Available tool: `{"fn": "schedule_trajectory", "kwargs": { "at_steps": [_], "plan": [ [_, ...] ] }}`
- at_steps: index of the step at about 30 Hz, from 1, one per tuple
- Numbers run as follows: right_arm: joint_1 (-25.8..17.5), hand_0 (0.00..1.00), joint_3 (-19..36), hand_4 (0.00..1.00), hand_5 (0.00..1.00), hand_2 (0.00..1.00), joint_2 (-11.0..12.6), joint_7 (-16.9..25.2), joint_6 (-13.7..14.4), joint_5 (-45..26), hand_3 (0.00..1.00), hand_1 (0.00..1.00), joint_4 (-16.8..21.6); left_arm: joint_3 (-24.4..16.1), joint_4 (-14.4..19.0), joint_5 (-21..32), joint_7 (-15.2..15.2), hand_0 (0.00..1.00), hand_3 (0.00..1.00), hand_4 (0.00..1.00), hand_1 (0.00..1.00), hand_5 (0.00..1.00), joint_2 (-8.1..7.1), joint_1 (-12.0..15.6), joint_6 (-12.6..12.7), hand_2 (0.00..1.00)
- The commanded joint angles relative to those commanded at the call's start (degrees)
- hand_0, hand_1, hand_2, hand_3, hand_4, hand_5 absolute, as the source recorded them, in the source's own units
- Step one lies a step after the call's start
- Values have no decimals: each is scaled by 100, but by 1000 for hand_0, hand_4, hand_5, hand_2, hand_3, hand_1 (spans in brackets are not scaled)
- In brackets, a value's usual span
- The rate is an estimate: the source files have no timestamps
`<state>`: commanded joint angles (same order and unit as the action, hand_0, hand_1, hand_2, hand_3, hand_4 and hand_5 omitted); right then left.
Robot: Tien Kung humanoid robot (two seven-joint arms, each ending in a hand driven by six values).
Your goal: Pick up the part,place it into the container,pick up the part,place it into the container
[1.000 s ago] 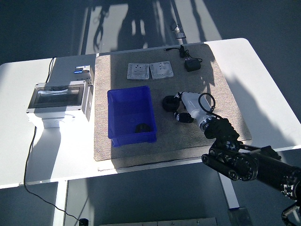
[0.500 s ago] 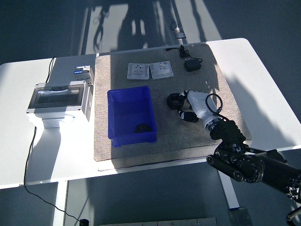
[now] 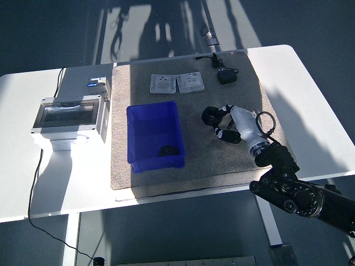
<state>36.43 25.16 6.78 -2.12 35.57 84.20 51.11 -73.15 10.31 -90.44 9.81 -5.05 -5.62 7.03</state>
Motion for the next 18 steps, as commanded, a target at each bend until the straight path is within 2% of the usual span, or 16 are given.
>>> {"fn": "schedule_trajectory", "kwargs": {
  "at_steps": [5,12,14,18],
  "plan": [
    [74,672,-12,642,138,371,91,-26,77,-147,289,377,581,9,0,12,0,605,603,615,287,874,6,5,3,466],
    [509,671,-396,643,139,371,30,-275,50,410,289,377,1438,9,0,5,7,605,604,615,287,874,-5,3,0,468],
    [633,671,-553,643,139,371,-40,-422,-90,624,289,377,1570,14,0,9,10,605,604,615,287,874,-7,-2,-3,468],
    [767,679,-675,645,137,376,-147,-889,-662,1162,289,378,1594,37,0,48,10,605,604,616,288,875,-7,-8,-6,471]
  ]
}}
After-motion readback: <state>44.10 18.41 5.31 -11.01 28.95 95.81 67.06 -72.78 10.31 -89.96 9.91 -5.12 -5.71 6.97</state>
